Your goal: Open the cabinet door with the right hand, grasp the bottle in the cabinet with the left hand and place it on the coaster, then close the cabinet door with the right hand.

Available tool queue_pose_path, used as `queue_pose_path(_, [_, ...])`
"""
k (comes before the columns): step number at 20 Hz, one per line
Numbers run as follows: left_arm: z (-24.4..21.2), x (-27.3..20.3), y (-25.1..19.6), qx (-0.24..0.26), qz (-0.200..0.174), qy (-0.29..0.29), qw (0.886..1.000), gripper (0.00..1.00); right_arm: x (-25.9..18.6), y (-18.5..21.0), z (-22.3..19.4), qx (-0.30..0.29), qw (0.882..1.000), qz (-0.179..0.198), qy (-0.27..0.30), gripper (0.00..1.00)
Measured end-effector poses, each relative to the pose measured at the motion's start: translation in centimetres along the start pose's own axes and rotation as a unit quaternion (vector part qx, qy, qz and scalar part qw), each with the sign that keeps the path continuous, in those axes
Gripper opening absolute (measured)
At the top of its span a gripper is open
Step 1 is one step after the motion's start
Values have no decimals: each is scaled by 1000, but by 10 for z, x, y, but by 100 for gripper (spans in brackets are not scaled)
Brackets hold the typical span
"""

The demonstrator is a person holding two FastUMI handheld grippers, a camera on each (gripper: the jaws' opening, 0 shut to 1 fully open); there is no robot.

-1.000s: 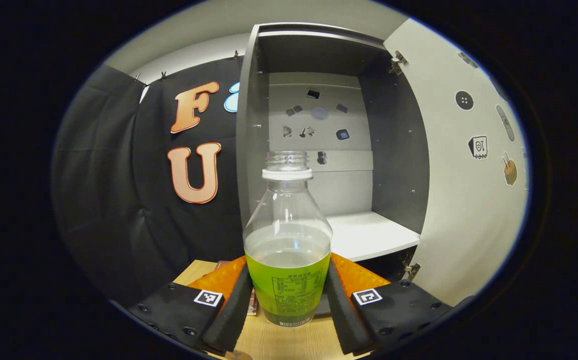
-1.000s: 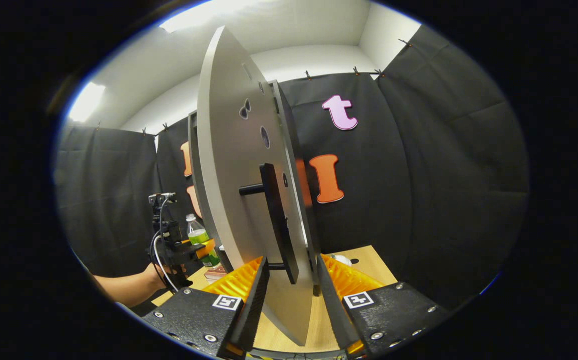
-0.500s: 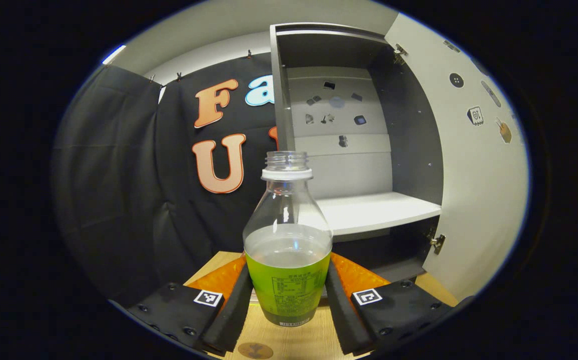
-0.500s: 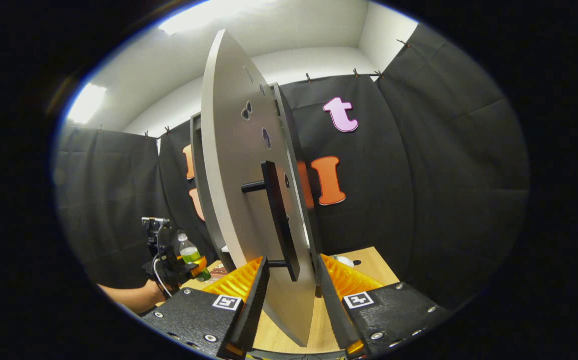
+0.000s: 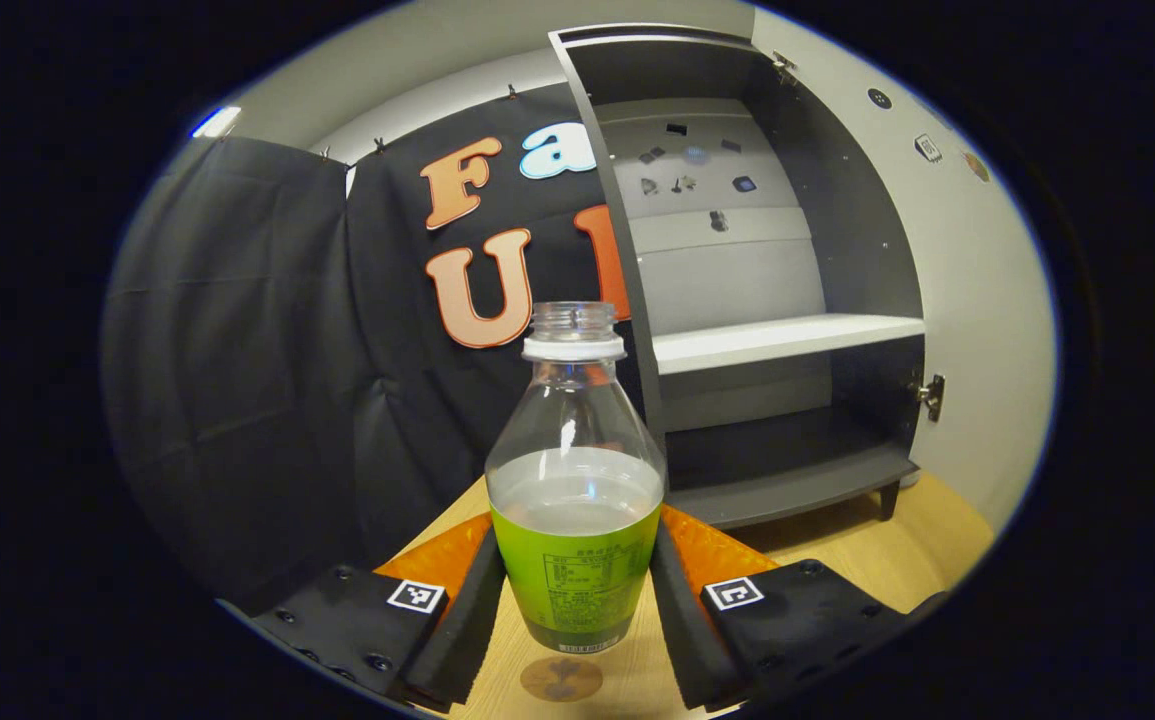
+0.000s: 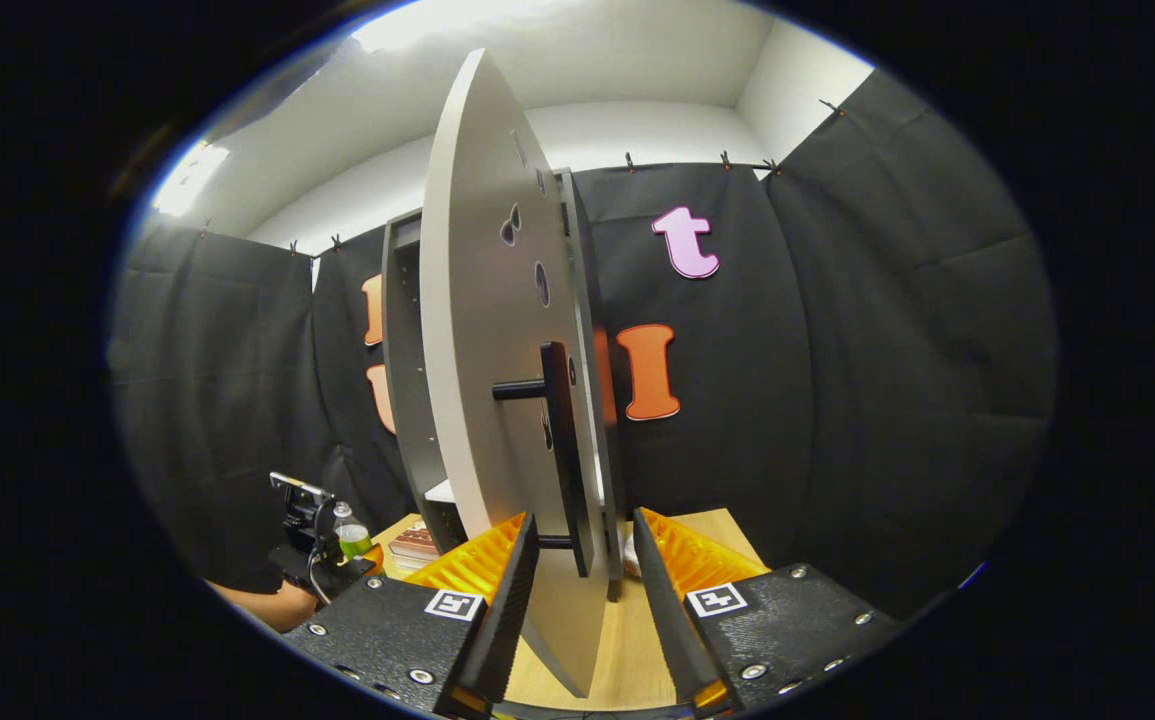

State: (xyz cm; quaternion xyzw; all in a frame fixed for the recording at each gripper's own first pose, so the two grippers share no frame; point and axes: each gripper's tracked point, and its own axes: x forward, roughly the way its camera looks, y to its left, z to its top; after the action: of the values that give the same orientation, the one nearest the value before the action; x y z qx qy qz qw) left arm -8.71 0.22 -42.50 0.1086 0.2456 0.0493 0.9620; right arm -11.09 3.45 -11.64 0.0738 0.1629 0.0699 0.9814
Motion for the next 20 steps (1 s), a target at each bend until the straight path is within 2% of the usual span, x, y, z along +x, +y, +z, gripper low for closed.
queue_pose_path(7, [-59,3,6,-8,4,17,1000,80,-6,0,8,52,998,-25,-1,60])
queue_pose_path(13, [-115,8,10,-32,1,46,998,80,-7,-6,10,40,996,-79,-4,60])
queue_pose_path(20, [-143,15,13,-51,-4,59,997,80,0,-11,14,51,991,-123,6,60])
